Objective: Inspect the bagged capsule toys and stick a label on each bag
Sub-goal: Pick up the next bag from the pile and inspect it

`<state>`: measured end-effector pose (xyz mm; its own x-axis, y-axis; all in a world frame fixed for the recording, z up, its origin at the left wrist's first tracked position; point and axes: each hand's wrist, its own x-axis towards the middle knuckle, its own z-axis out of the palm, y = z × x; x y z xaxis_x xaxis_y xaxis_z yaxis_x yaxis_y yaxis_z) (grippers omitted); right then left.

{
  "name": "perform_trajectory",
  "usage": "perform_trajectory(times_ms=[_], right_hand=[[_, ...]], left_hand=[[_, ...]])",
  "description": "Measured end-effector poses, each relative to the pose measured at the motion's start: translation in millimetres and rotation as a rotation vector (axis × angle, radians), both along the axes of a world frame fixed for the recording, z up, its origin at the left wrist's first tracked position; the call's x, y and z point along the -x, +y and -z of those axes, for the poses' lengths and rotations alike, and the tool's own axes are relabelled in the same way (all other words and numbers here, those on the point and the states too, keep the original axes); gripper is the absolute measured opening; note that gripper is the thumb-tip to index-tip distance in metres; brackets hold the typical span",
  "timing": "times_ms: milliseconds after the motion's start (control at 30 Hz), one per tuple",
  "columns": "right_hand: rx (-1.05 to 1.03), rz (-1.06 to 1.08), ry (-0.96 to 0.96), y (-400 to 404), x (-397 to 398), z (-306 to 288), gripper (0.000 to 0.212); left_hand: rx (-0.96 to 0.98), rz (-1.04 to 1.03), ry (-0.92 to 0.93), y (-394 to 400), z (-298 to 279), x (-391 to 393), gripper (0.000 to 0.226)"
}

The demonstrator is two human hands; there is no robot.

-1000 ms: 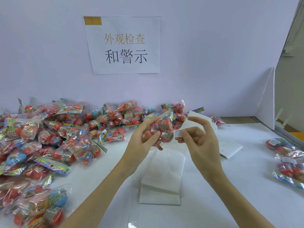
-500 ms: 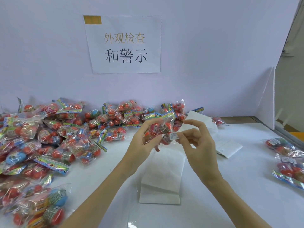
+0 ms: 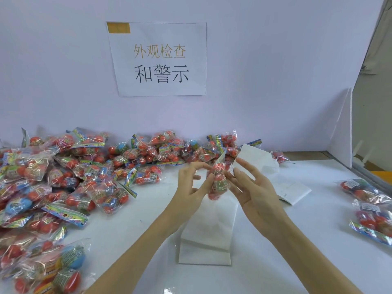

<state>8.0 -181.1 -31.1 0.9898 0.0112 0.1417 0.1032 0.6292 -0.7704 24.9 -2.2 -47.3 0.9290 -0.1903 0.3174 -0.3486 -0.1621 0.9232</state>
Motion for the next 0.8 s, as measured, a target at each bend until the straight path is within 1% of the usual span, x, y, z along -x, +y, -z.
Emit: perform_trajectory(times_ms=[33,67,133,200,233,267,367,467,533,600,800], right_hand=[[0.007,-0.004,-0.007,-1,0,0,0.042],[0.015,-0.004,-0.017,0,0,1,0.042],[0.055,0.013,-0.042,1,0,2,0.044],[0.157,0.046,-0.079,2,0,4,0.046],[0.224,0.061,-0.100,2,0,5,0.046],[0.282,0.070,-0.119,2,0,6,0.045],[0.326,0.076,-0.152,2,1,5,0.042],[0.349,0.196,-0.171,-2,1,1,0.041],[0.465,0.312,-0.179,-5,2,0,0.038],[0.562,0.369,-0.198,-5,1,1,0.039],[0.802,0.373,-0.327,4,5,6,0.045]], left_hand=[[-0.024,-0.014,-0.007,0,-2,1,0.018],[-0.009,-0.004,-0.007,0,-3,2,0.016],[0.119,0.054,0.054,-1,-6,2,0.019],[0.256,0.163,0.177,-2,-8,2,0.035],[0.288,0.202,0.224,-3,-8,2,0.043],[0.292,0.206,0.251,-3,-7,3,0.046],[0.306,0.134,0.299,-1,-1,0,0.037],[0.393,0.106,0.353,2,-1,-5,0.033],[0.457,0.083,0.360,4,-4,-8,0.032],[0.519,0.074,0.361,5,-6,-10,0.033],[0.477,0.087,0.349,4,-3,-11,0.029]])
